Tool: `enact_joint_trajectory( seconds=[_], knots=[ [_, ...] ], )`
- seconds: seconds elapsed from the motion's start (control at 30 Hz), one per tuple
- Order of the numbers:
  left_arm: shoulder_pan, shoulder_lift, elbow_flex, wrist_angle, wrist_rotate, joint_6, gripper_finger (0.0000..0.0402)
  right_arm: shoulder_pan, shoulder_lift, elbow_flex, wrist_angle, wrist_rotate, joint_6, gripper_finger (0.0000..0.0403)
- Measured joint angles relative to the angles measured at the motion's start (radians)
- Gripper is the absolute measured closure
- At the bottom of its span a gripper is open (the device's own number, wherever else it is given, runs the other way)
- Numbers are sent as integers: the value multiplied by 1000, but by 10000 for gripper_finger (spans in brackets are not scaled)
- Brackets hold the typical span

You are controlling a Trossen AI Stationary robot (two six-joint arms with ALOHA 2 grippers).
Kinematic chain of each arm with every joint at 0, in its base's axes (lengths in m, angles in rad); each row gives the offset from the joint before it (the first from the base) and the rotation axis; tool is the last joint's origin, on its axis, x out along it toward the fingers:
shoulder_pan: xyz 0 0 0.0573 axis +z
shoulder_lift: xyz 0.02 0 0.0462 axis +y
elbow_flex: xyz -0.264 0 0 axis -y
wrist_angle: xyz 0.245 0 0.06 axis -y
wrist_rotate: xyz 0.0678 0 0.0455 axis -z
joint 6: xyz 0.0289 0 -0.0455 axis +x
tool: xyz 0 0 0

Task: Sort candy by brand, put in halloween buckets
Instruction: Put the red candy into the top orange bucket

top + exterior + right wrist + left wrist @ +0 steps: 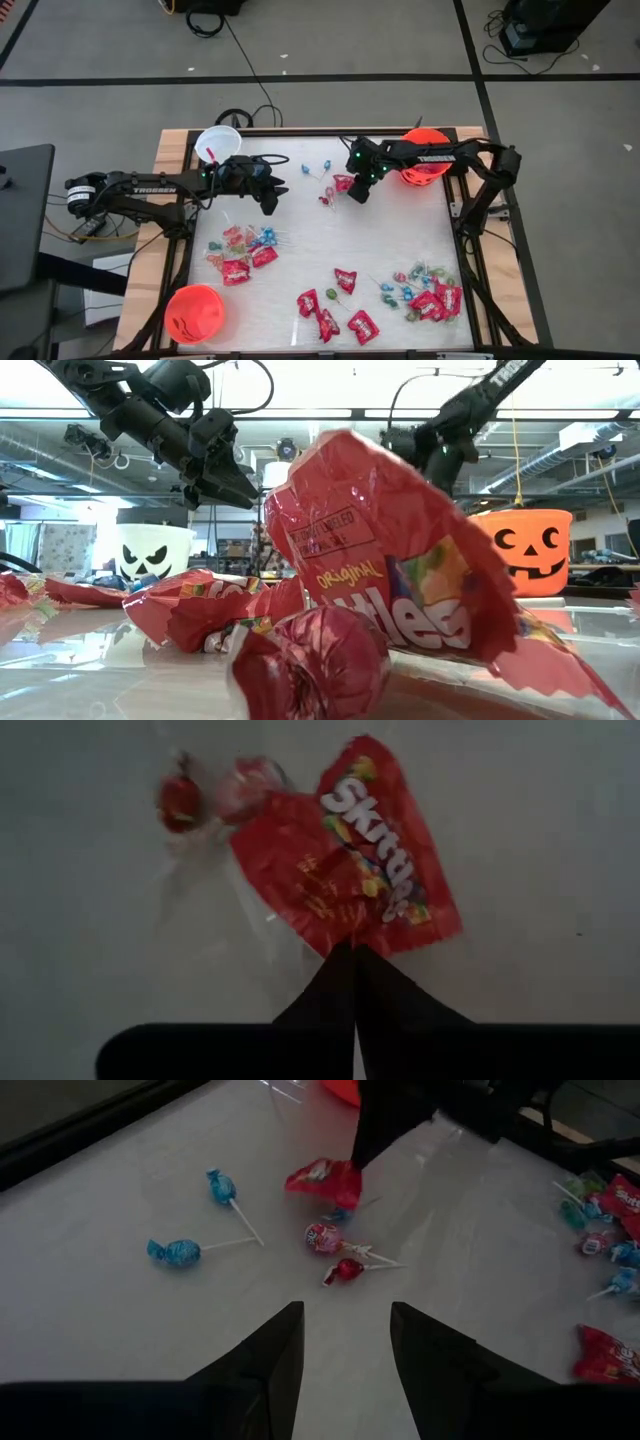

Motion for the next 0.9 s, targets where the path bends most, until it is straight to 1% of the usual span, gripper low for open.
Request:
enact_joint_trajectory(
  seconds=[0.17, 0.33, 0.43, 0.5, 0.6, 0.77, 0.83, 0.9],
  knots=[
    [0, 0, 0, 0, 0, 0, 245, -5, -92, 122, -200, 54, -10, 400],
    [1, 0, 0, 1, 0, 0, 245, -40, -188, 253, -512, 158, -11, 400],
    [1, 0, 0, 2, -1, 1, 245, -81, -245, 292, -665, 217, 5, 400],
    [1, 0, 0, 2, -13, 2, 245, -116, -287, 291, -727, 261, 34, 400],
    [1, 0, 0, 4, -20, 22, 245, -181, -346, 258, -744, 311, 98, 400],
    [1, 0, 0, 21, -36, 29, 245, -306, -416, 143, -738, 334, 171, 400],
    [1, 0, 0, 36, -37, 29, 245, -348, -425, 76, -705, 317, 194, 400],
    [1, 0, 0, 58, -37, 28, 245, -380, -424, 2, -625, 281, 208, 400]
  ],
)
